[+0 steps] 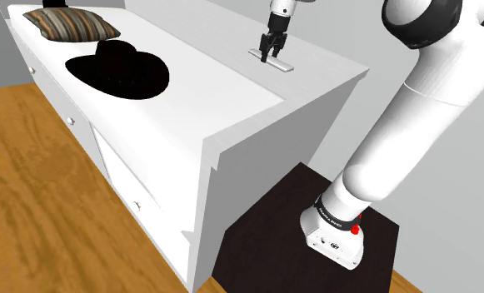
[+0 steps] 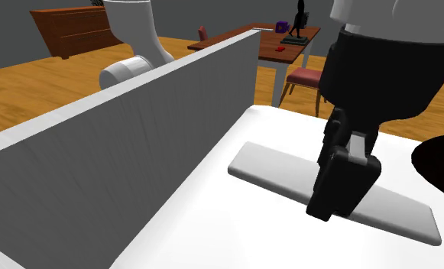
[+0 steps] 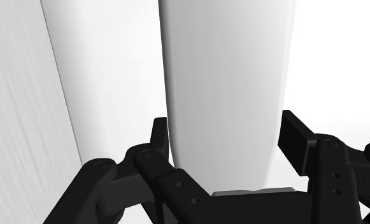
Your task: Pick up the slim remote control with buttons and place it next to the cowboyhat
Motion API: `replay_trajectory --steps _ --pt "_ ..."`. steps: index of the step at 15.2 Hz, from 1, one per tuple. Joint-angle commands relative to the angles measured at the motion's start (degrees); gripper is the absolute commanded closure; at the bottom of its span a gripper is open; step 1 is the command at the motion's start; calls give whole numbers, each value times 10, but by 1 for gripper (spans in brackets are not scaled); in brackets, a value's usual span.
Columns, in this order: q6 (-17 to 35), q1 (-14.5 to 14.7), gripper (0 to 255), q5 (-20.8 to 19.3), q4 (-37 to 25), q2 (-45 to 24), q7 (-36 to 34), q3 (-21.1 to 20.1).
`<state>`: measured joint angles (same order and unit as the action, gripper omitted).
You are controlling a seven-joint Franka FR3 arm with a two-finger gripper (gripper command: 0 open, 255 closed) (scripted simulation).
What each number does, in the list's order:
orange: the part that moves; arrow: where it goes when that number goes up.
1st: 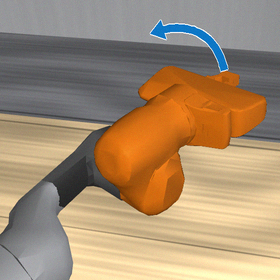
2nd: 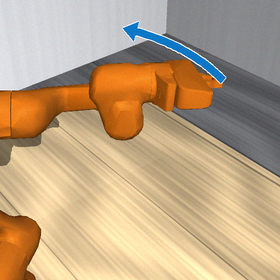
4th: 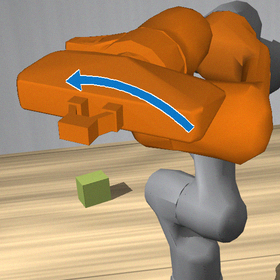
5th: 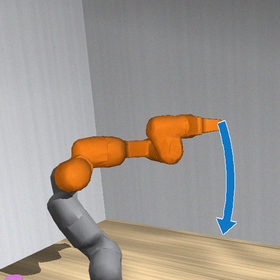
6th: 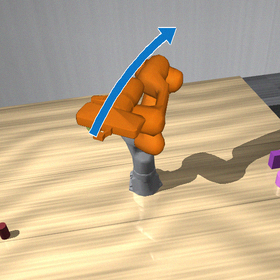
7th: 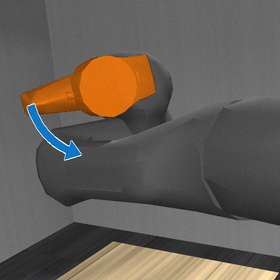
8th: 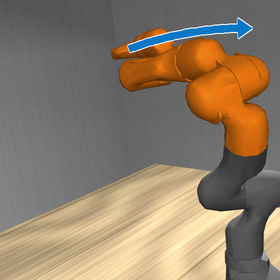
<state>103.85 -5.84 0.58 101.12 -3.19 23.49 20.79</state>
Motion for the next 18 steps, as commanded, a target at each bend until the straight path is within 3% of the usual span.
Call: replay_trajectory --steps 1,10,18 --pt "6 16 255 -6 19 14 -31 -13" --pt "6 78 255 -9 28 23 -153 -73" --pt "-3 131 255 -4 -11 -8 -254 -122"
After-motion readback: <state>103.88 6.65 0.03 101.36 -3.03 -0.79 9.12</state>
